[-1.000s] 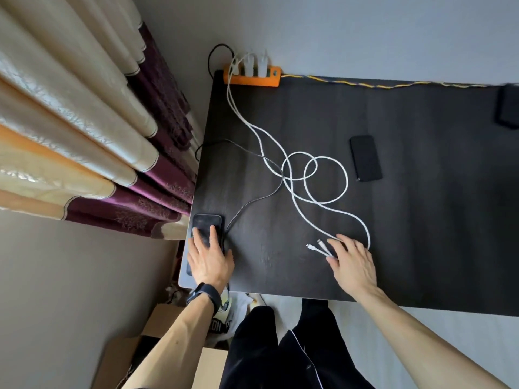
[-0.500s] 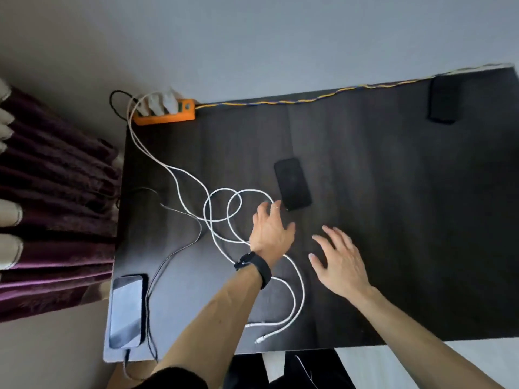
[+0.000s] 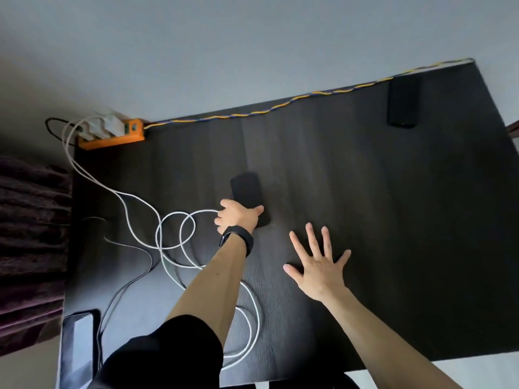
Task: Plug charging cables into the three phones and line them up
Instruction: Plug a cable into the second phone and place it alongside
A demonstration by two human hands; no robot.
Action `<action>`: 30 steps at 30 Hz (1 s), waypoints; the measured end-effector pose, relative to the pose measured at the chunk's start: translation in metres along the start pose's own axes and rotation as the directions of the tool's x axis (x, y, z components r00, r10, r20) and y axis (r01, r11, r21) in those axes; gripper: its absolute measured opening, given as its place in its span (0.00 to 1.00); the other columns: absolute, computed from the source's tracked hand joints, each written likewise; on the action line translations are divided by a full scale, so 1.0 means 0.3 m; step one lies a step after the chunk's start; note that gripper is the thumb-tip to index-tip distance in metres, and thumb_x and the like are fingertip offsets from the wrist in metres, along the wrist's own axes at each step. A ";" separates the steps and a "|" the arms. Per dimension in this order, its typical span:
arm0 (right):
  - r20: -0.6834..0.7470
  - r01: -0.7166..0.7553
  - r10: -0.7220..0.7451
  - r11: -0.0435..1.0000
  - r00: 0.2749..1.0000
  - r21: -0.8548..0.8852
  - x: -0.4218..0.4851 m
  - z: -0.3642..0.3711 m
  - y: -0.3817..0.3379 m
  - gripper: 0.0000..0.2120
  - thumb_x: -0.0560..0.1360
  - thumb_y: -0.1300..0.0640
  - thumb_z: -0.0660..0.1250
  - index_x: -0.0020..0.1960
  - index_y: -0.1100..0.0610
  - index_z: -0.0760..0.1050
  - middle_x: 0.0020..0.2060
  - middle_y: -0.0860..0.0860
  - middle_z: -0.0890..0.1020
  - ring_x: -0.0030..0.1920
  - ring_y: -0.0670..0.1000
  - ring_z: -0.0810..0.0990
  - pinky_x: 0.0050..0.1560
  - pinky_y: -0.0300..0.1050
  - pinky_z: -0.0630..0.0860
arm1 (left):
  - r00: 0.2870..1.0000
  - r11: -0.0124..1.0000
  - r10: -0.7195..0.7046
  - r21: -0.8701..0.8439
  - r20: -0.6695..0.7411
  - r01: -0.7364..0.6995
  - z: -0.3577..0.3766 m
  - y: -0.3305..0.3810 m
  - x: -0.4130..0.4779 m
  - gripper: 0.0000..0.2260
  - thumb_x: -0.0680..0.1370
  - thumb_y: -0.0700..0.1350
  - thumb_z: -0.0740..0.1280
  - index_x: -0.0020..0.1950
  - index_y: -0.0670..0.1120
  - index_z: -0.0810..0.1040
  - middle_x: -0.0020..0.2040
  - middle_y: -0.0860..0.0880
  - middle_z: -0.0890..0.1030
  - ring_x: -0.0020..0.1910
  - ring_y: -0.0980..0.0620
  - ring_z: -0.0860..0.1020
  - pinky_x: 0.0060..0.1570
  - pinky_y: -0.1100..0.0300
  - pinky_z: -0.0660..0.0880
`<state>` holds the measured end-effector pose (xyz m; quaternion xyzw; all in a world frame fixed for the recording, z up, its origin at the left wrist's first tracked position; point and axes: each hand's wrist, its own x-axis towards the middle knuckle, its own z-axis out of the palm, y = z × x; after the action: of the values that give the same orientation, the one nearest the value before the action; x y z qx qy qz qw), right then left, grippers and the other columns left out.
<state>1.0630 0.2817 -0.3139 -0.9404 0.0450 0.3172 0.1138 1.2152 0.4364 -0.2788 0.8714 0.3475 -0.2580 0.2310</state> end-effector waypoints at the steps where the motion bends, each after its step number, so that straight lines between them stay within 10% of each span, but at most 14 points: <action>1: 0.007 0.000 0.000 1.000 1.000 0.001 0.002 -0.003 0.001 0.38 0.76 0.28 0.49 0.77 0.35 0.33 0.78 0.46 0.29 0.77 0.58 0.26 0.66 0.83 0.46 | 1.000 0.999 0.007 -0.047 0.030 -0.006 -0.007 0.008 0.006 0.33 0.69 0.58 0.75 0.66 0.42 0.69 0.65 0.39 0.74 0.65 0.37 0.72 0.61 0.47 0.70; 8: 0.040 -0.022 0.022 1.000 0.999 -0.007 0.005 -0.021 -0.006 0.39 0.76 0.27 0.50 0.77 0.35 0.32 0.78 0.46 0.28 0.77 0.58 0.27 0.67 0.82 0.46 | 0.978 0.955 0.200 -0.233 0.056 -0.182 -0.112 -0.009 -0.035 0.07 0.74 0.45 0.70 0.51 0.49 0.82 0.47 0.48 0.84 0.51 0.45 0.81 0.50 0.58 0.76; 15: 0.122 -0.070 0.064 0.997 0.990 0.044 -0.008 -0.092 -0.046 0.37 0.78 0.34 0.57 0.80 0.39 0.41 0.80 0.48 0.35 0.79 0.60 0.34 0.72 0.76 0.53 | 0.899 0.687 0.203 -0.711 0.387 0.151 -0.318 -0.298 -0.129 0.13 0.75 0.31 0.70 0.59 0.38 0.78 0.49 0.43 0.85 0.42 0.47 0.85 0.34 0.54 0.83; 22: -0.140 0.136 -0.090 0.919 0.986 0.369 -0.278 -0.032 -0.286 0.21 0.79 0.48 0.66 0.70 0.53 0.73 0.68 0.51 0.77 0.68 0.56 0.72 0.69 0.49 0.67 | 0.880 0.494 0.230 -0.829 0.416 0.263 -0.470 -0.854 -0.219 0.13 0.78 0.37 0.69 0.62 0.45 0.79 0.57 0.45 0.85 0.51 0.46 0.84 0.45 0.58 0.82; 26: -0.146 0.270 -0.236 0.916 0.961 0.296 -0.464 0.135 -0.456 0.16 0.78 0.51 0.67 0.64 0.52 0.76 0.59 0.47 0.80 0.62 0.52 0.75 0.59 0.45 0.72 | 0.894 0.379 0.154 -0.861 0.421 0.340 -0.452 -1.153 -0.248 0.17 0.78 0.39 0.69 0.66 0.46 0.77 0.60 0.43 0.83 0.57 0.42 0.82 0.54 0.53 0.80; 30: 0.001 0.292 -0.294 0.951 0.956 0.103 -0.547 0.279 -0.552 0.17 0.79 0.50 0.65 0.67 0.49 0.72 0.60 0.46 0.77 0.61 0.52 0.76 0.56 0.49 0.75 | 0.889 0.326 0.103 -0.860 0.446 0.394 -0.407 -1.352 -0.271 0.13 0.78 0.38 0.68 0.63 0.45 0.78 0.57 0.43 0.85 0.50 0.44 0.85 0.43 0.57 0.81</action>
<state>0.9094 0.4648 -0.2483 -0.9270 -0.0799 0.3019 0.2077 0.9058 0.7321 -0.2269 0.4635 0.4513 -0.2135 0.7321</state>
